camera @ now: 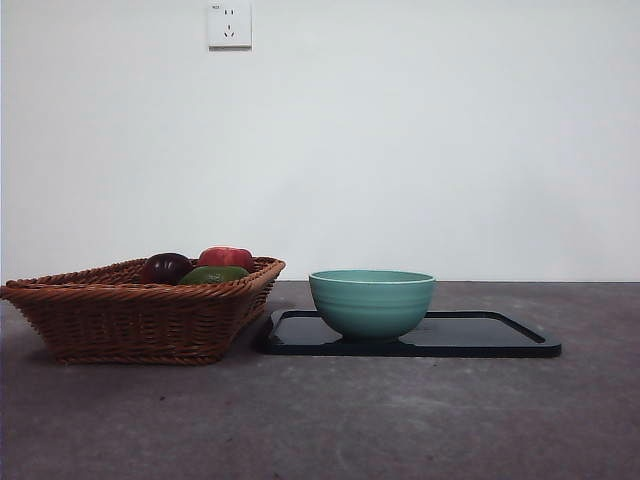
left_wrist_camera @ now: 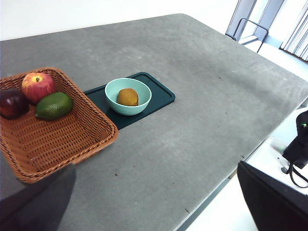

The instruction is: Pick up the wifruite, put it on the bowl, pick up the plate, put it on desk

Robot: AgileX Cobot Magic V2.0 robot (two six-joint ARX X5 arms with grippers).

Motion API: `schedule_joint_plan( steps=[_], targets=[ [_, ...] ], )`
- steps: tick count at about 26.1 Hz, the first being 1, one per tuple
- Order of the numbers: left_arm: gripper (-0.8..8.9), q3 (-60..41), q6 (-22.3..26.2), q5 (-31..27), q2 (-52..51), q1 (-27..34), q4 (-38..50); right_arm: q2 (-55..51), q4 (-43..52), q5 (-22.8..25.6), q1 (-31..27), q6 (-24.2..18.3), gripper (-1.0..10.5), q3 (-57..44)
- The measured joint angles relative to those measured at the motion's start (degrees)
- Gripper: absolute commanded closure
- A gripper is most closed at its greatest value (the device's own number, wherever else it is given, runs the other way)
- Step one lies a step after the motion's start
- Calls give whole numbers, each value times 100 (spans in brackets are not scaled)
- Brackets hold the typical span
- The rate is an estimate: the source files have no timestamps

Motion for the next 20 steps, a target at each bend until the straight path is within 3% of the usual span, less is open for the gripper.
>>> schedule_joint_plan(
  steps=[7,12,20],
  targets=[
    [188,0,-2,0,0,0,46,-2358,0,-39,55,179,389,-1923],
    [188,0,-243,0,0,0,46,-3679,-2,-179,55,273,389,-2583],
    [188,0,-787,0,4,0,105,-4153,0,-186,55,505,389,-2616]
  ],
)
